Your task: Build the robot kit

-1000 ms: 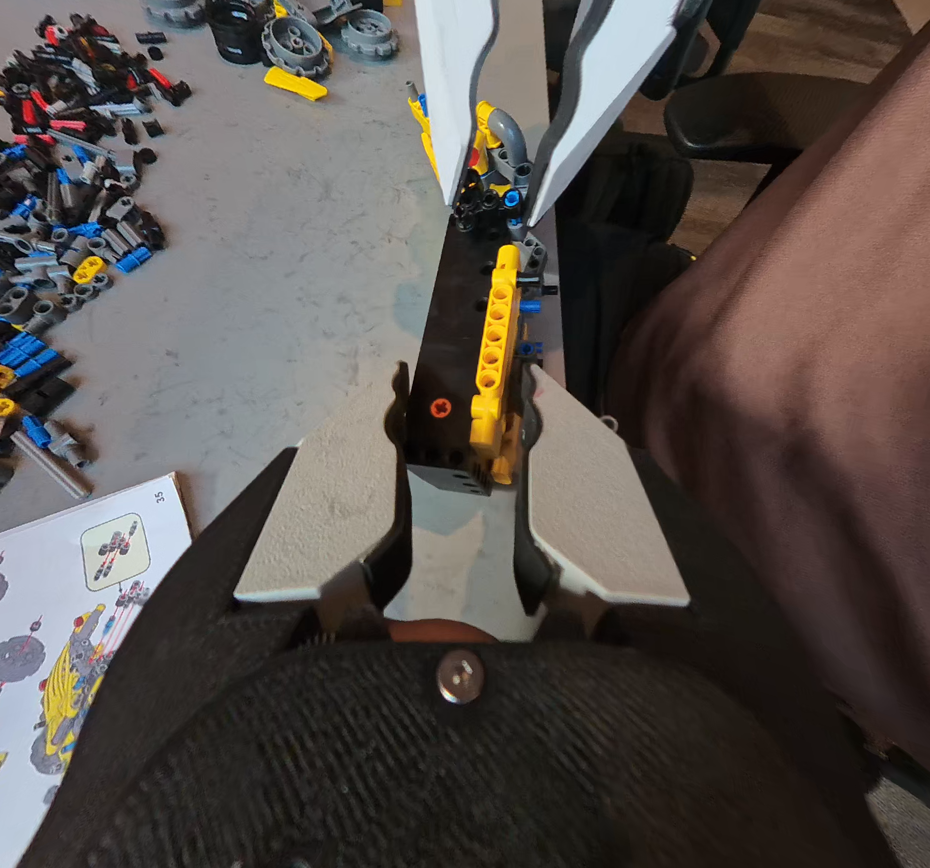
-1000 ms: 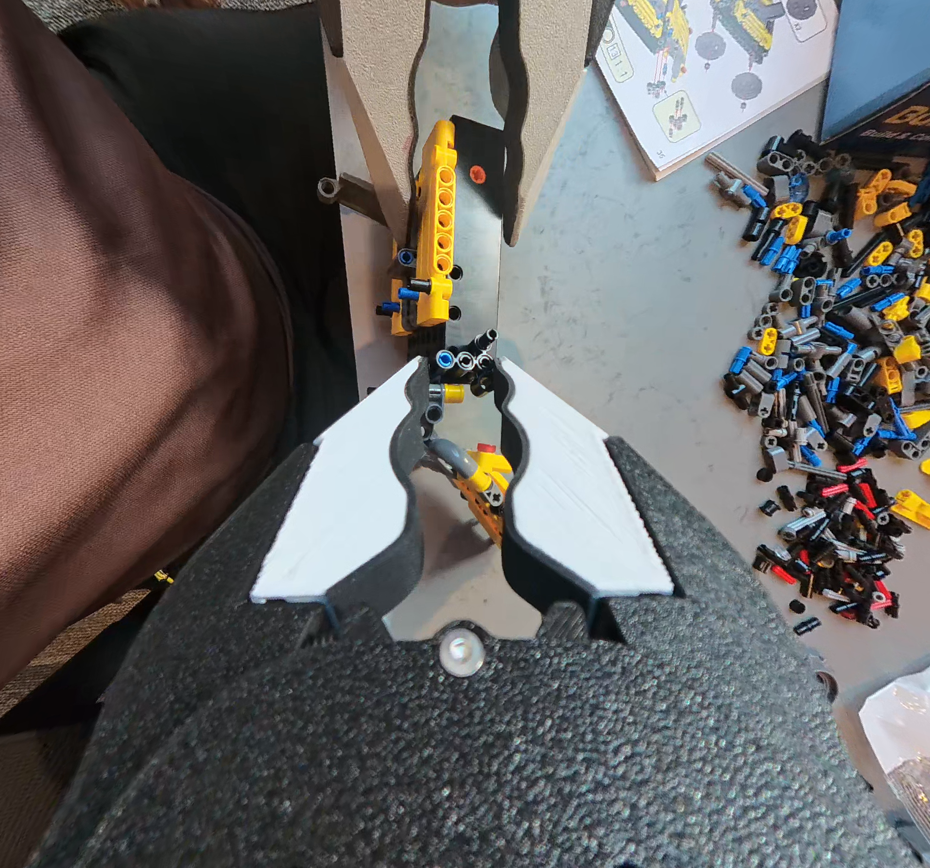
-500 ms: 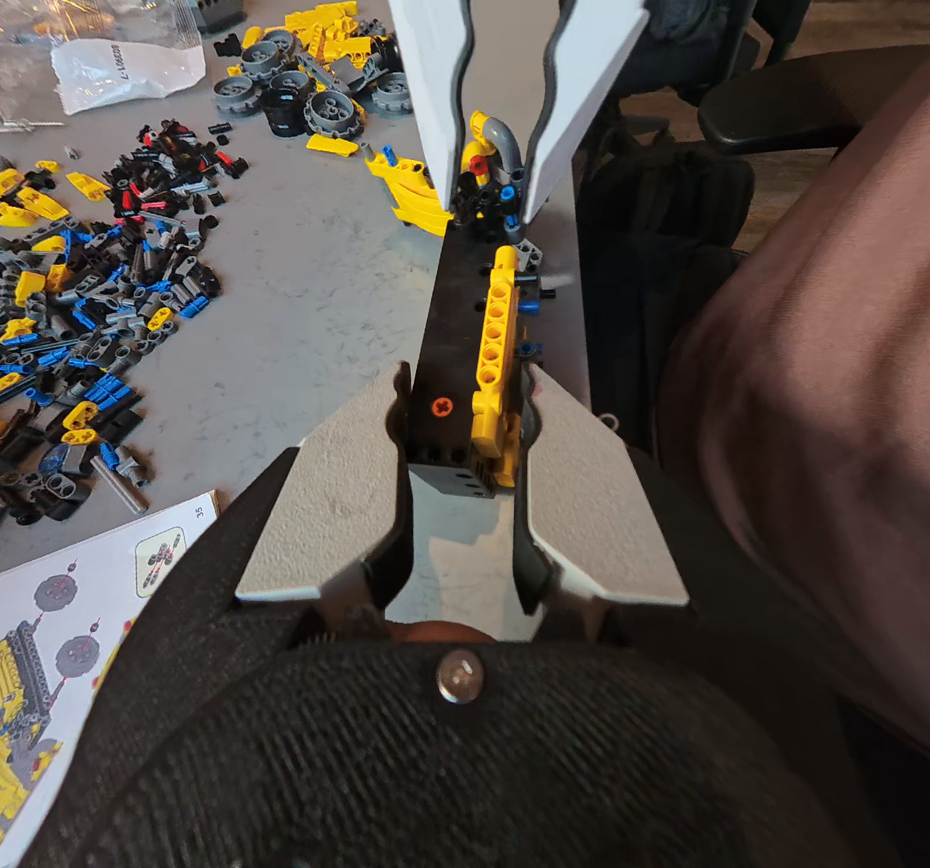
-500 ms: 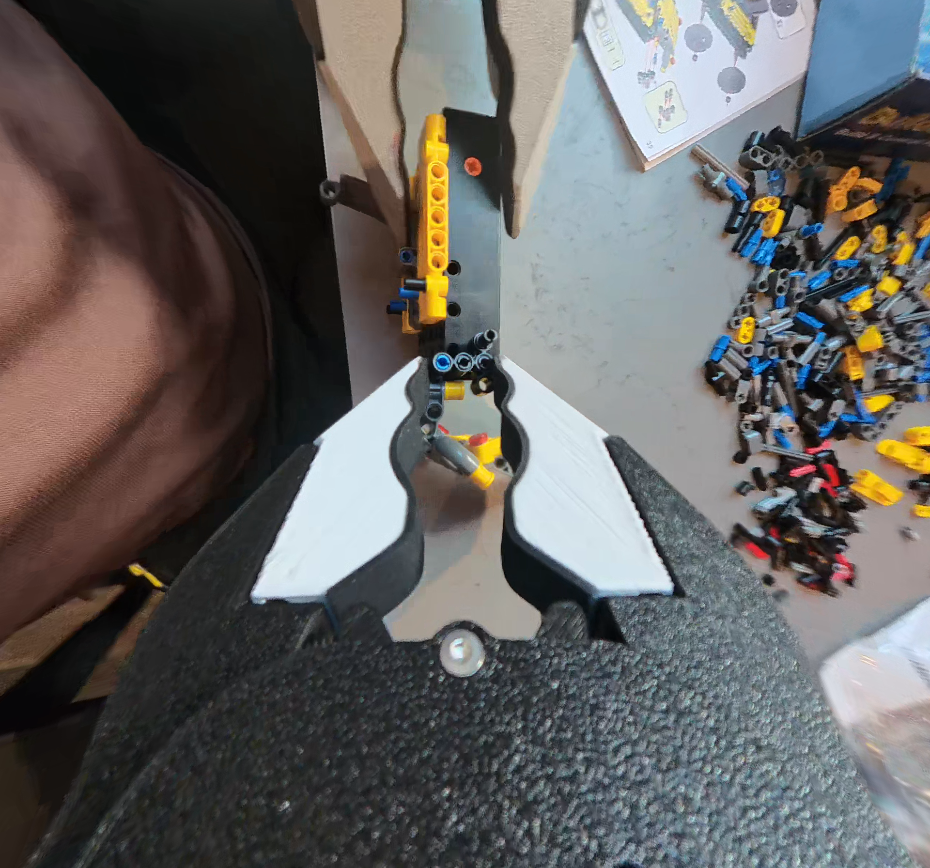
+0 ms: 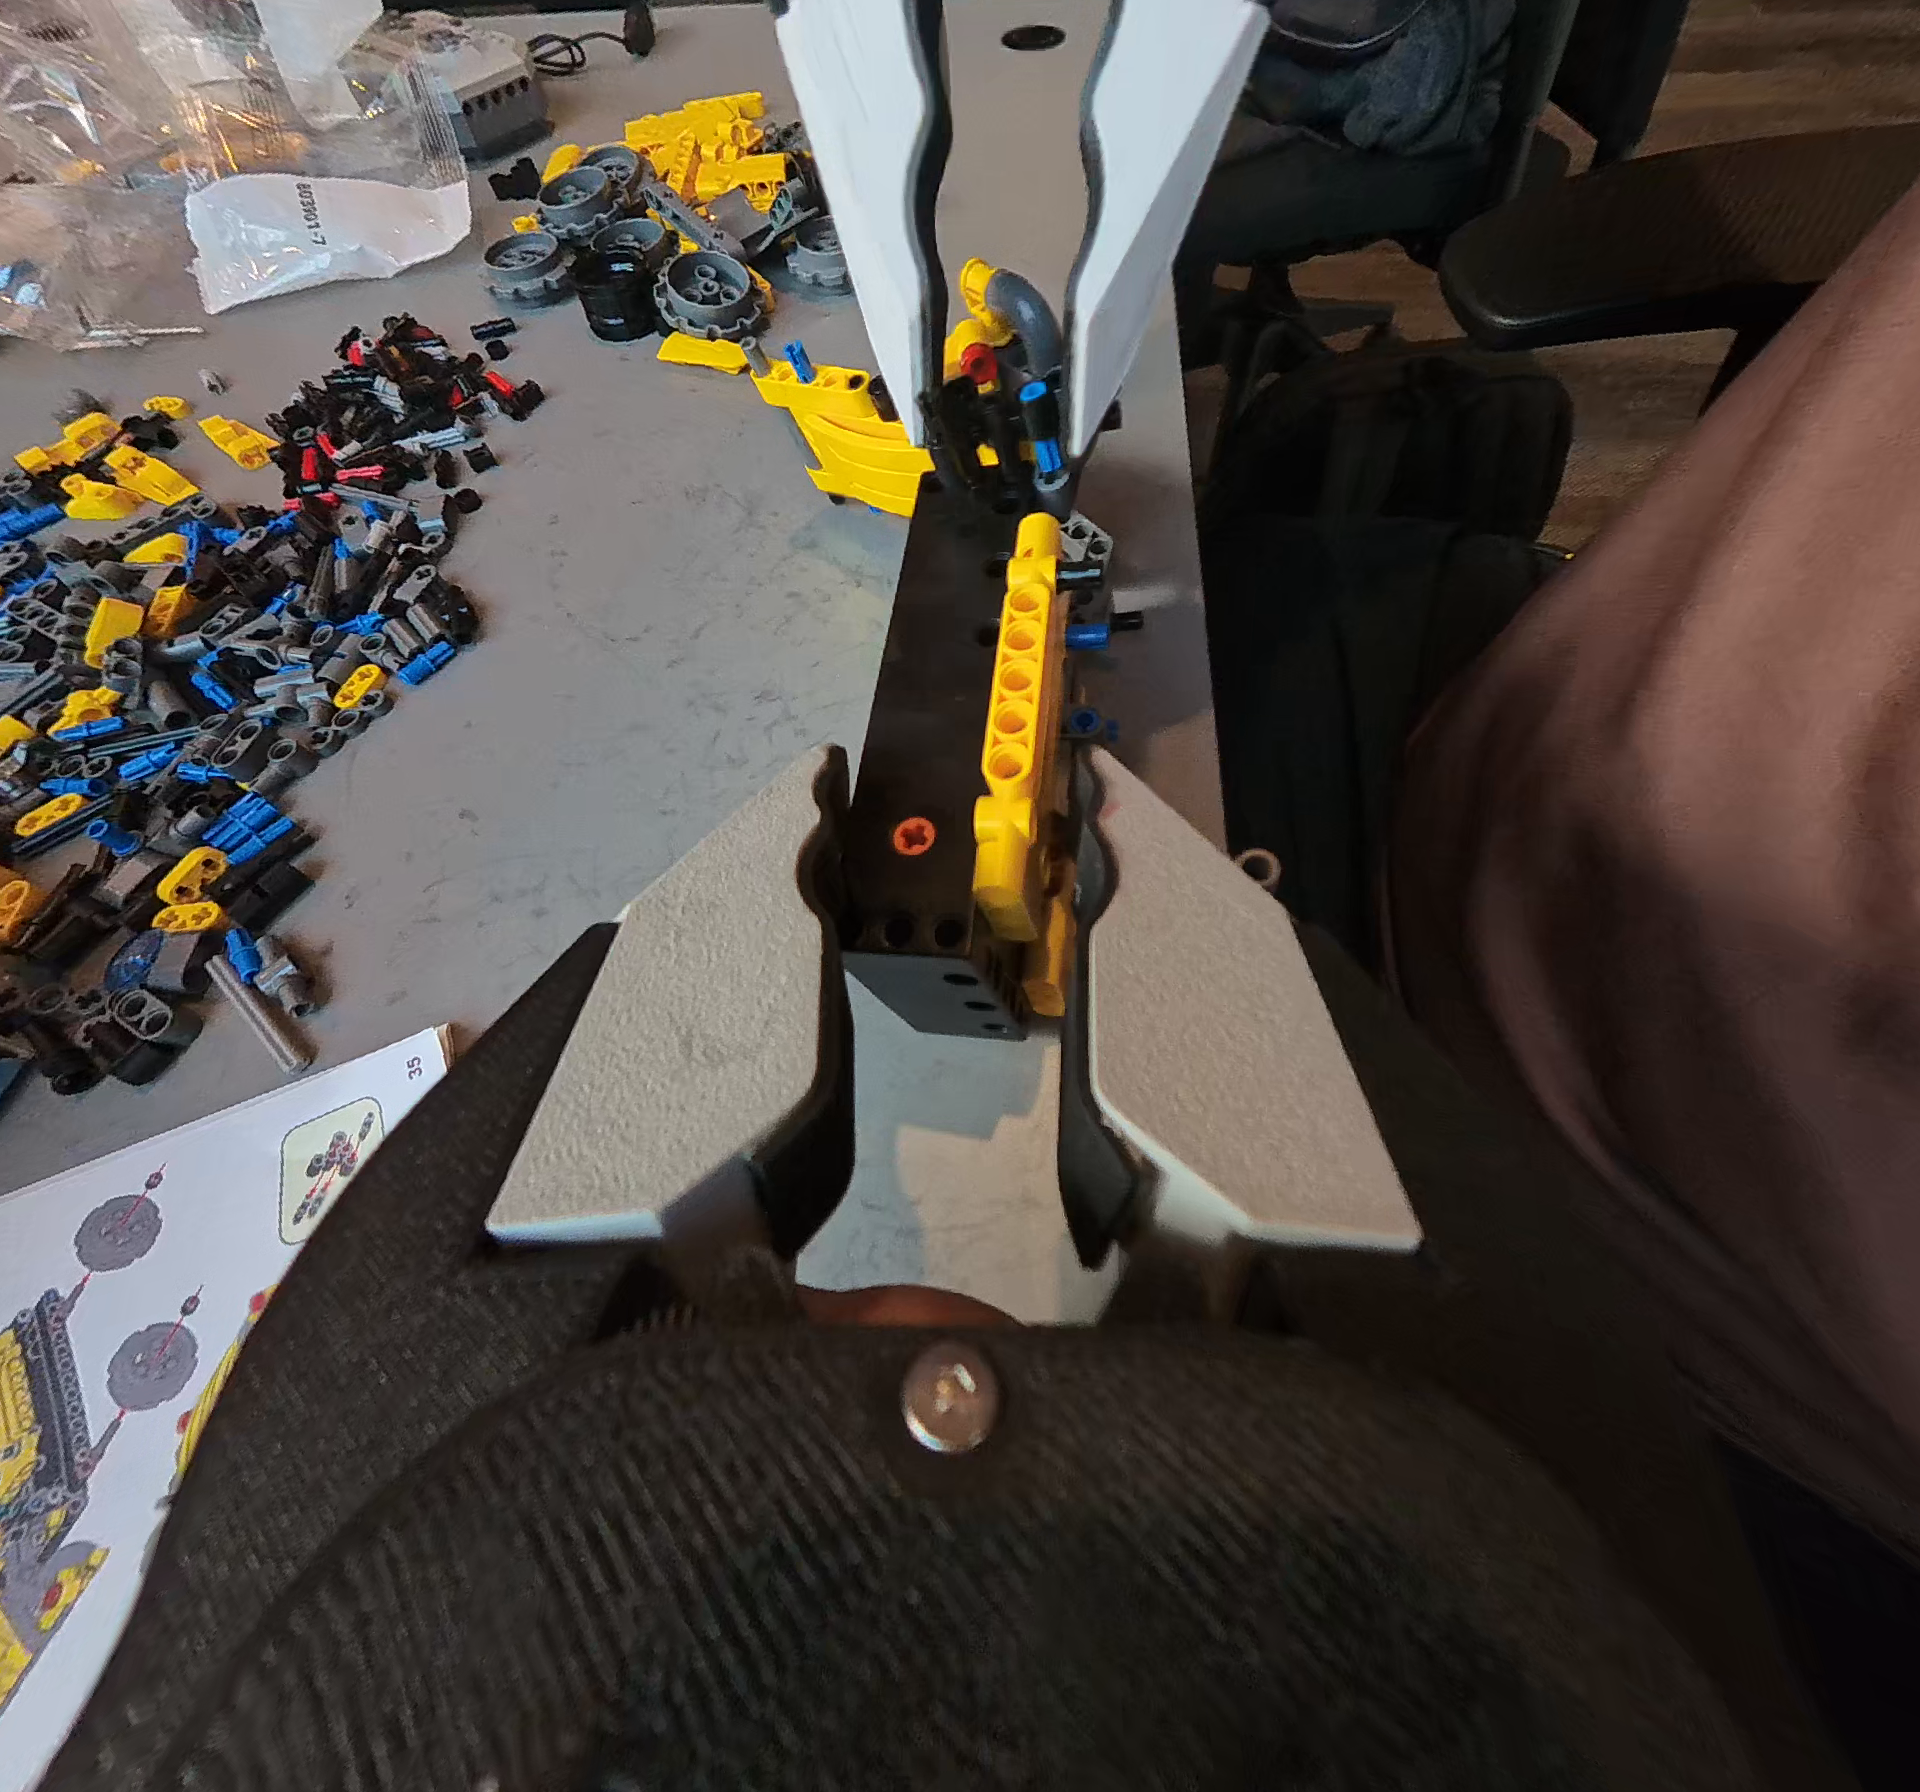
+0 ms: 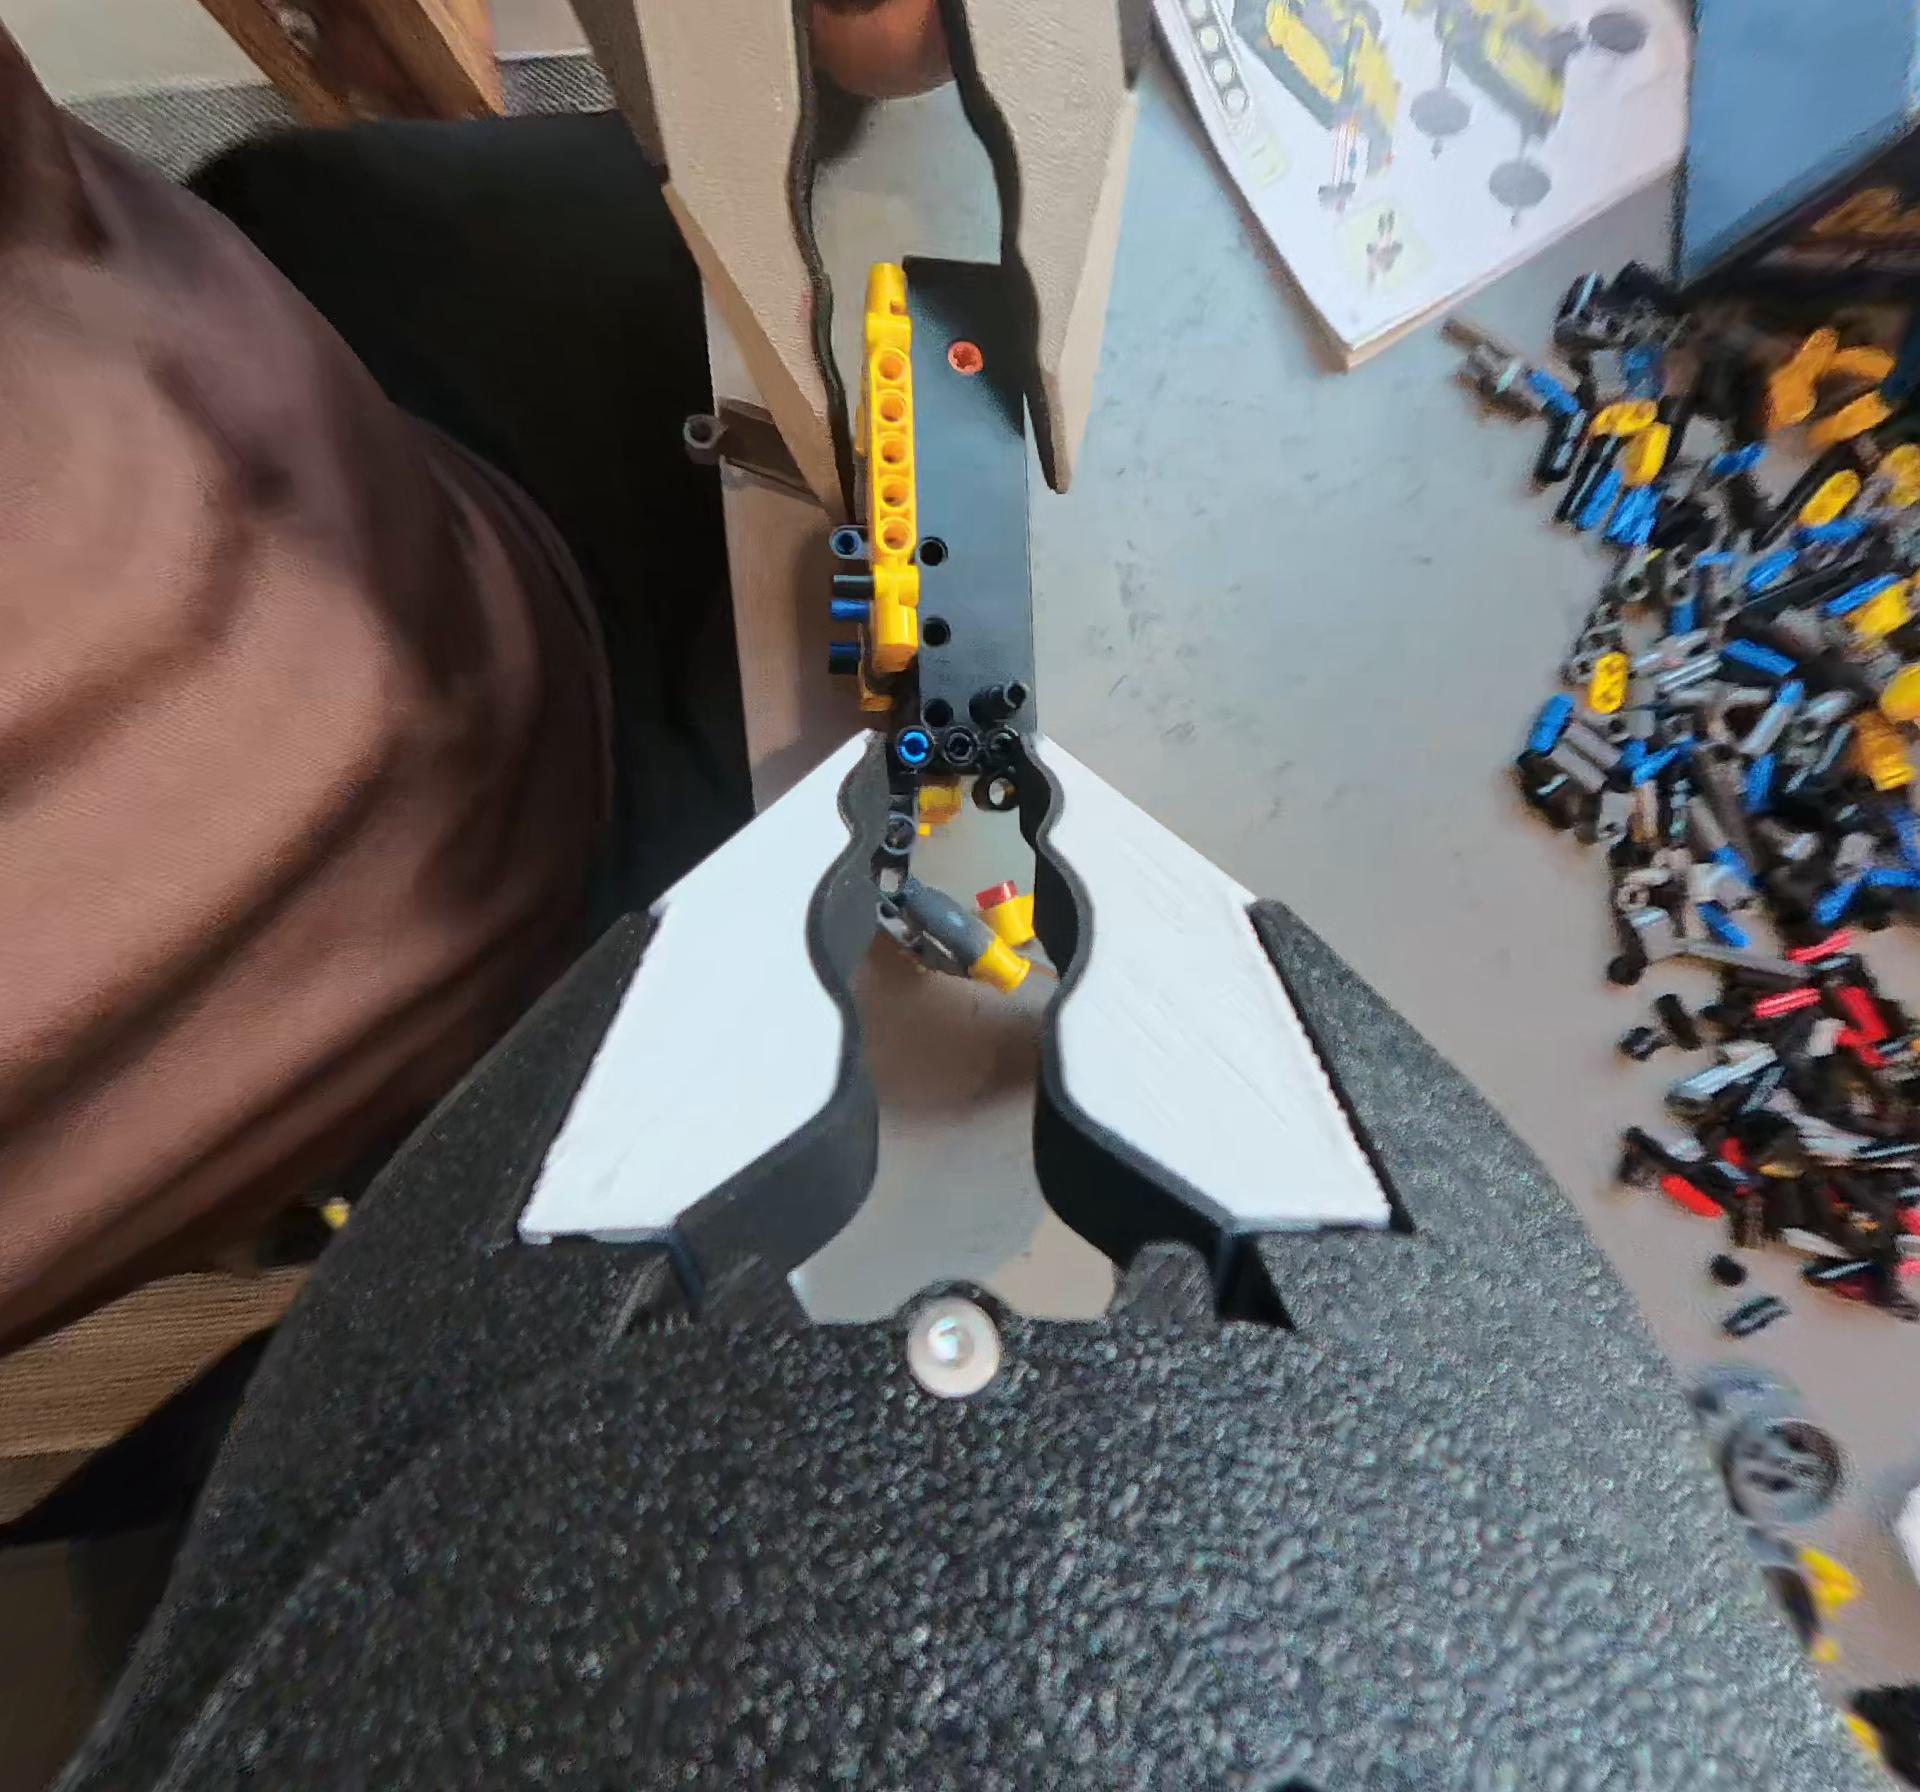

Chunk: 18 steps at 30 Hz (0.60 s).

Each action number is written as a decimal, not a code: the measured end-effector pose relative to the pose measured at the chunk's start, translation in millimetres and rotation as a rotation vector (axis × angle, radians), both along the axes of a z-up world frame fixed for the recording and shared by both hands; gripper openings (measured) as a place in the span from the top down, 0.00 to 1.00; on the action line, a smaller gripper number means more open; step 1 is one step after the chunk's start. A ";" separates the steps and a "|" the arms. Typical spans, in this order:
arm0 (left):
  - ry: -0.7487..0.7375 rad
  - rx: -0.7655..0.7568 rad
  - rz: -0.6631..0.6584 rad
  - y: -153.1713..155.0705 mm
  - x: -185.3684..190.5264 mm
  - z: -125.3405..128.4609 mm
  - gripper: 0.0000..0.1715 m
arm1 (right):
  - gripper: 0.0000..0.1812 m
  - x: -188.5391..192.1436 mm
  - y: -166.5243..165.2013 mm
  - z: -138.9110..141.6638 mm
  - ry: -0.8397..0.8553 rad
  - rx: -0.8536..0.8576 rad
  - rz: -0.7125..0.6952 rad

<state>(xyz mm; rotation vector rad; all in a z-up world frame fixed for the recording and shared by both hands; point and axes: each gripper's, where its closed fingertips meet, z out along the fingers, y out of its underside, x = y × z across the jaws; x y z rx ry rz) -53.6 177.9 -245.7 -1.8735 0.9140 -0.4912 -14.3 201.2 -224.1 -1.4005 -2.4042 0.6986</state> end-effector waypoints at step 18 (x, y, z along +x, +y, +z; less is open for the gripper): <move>0.000 0.003 -0.006 0.1 0.3 -0.1 0.77 | 0.88 0.9 1.9 -1.6 -0.248 0.007 0.083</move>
